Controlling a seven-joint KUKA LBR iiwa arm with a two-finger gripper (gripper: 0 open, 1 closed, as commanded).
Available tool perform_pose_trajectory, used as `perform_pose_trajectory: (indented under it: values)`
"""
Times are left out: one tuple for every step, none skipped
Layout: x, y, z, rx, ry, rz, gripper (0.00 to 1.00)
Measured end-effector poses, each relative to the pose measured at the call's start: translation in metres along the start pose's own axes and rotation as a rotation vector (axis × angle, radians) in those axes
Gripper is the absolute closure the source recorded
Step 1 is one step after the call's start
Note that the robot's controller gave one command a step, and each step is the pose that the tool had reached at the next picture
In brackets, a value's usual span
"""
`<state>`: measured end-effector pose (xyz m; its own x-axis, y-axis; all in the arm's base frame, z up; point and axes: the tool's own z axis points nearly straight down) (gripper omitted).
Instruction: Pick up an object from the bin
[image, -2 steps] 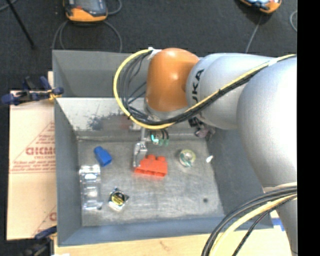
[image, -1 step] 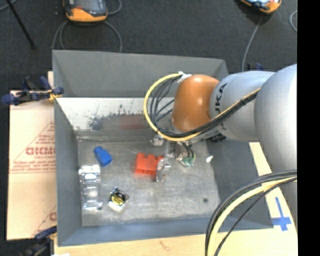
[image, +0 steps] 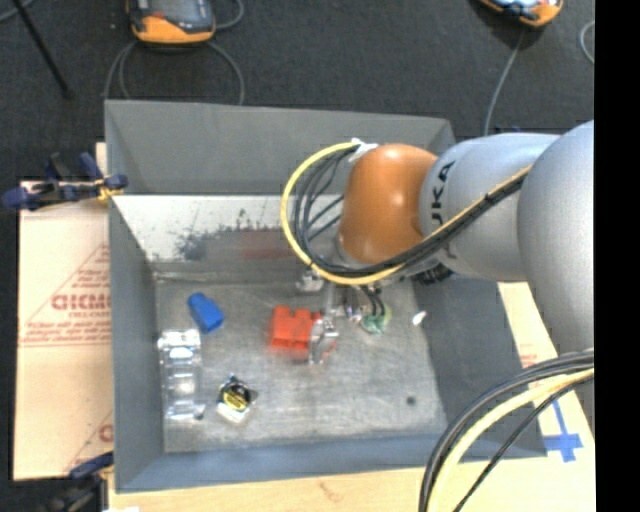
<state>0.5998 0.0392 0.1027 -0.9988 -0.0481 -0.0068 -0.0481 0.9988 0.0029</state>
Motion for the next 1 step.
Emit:
perform_pose_trajectory:
  values:
    - [0.0084,-0.0066,0.0021,0.001,0.006,0.099,0.00]
